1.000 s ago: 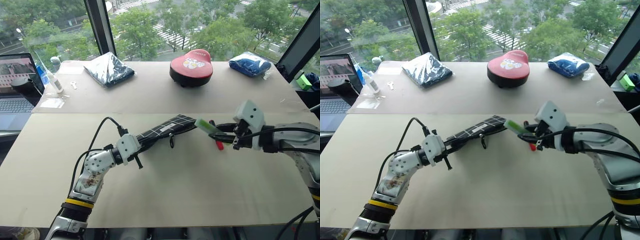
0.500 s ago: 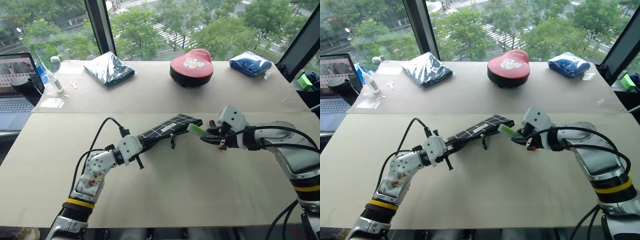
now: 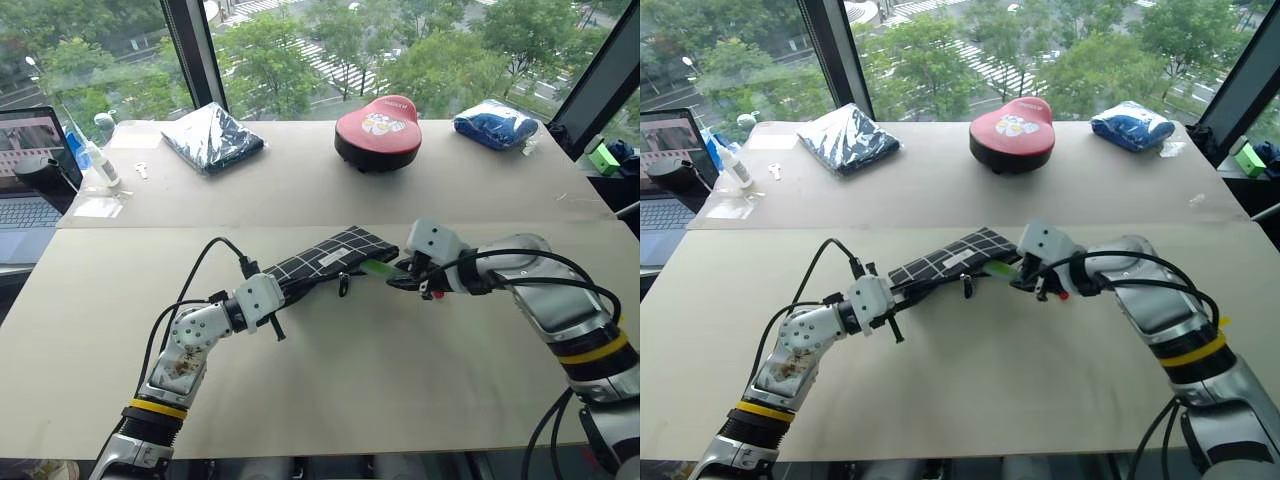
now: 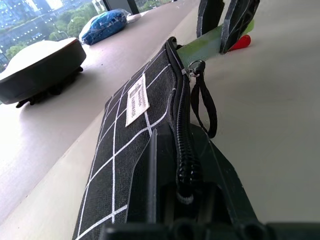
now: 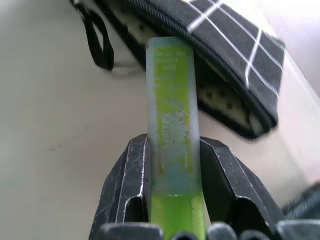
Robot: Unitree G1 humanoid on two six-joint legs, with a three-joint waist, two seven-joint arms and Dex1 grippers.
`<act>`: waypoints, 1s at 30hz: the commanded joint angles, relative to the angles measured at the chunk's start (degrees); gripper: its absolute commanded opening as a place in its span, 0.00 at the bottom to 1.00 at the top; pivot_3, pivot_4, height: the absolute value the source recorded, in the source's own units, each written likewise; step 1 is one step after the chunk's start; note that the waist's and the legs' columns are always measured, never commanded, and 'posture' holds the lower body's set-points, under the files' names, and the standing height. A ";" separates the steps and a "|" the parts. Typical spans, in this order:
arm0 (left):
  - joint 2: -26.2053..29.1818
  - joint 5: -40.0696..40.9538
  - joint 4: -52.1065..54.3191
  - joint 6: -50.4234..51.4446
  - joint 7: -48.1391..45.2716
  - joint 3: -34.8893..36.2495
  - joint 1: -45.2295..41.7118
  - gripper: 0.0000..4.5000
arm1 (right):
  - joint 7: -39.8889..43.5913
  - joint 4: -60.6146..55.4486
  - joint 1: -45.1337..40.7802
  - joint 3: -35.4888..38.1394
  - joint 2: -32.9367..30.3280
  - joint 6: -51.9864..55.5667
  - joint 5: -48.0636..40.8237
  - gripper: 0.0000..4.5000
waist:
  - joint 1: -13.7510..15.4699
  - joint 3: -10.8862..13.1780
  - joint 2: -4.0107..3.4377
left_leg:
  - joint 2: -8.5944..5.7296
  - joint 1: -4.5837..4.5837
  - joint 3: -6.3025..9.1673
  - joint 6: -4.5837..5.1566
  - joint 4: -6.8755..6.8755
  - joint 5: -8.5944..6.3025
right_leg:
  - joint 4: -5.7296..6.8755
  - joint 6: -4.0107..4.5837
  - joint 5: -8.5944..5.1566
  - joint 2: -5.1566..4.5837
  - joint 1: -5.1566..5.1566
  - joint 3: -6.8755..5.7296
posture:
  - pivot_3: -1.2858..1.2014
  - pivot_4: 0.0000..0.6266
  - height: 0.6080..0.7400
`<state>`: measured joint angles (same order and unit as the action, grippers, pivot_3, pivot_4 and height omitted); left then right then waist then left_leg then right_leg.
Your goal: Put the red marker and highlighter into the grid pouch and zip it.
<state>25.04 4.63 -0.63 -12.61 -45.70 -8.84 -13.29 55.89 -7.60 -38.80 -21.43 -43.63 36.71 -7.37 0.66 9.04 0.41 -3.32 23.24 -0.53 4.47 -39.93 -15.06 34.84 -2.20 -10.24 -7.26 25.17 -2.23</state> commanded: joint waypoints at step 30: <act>-0.57 3.19 2.38 0.05 -0.48 1.55 -1.83 0.00 | -0.09 20.15 -3.32 -0.62 7.49 -52.65 15.53 0.74 | -0.06 0.00 0.00 | -0.06 -0.08 -0.05 -0.18 0.00 0.12 | 0.08 0.00 0.00 0.04 -0.04 0.02 | 0.52 0.24 1.00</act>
<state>24.62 6.71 -0.60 -12.16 -46.59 -7.94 -13.81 53.34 14.25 -41.58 -24.74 -35.26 -18.86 10.93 0.59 9.04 0.41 -3.38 23.16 -0.58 4.29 -39.93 -14.95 34.92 -2.19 -10.24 -7.21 25.14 -2.22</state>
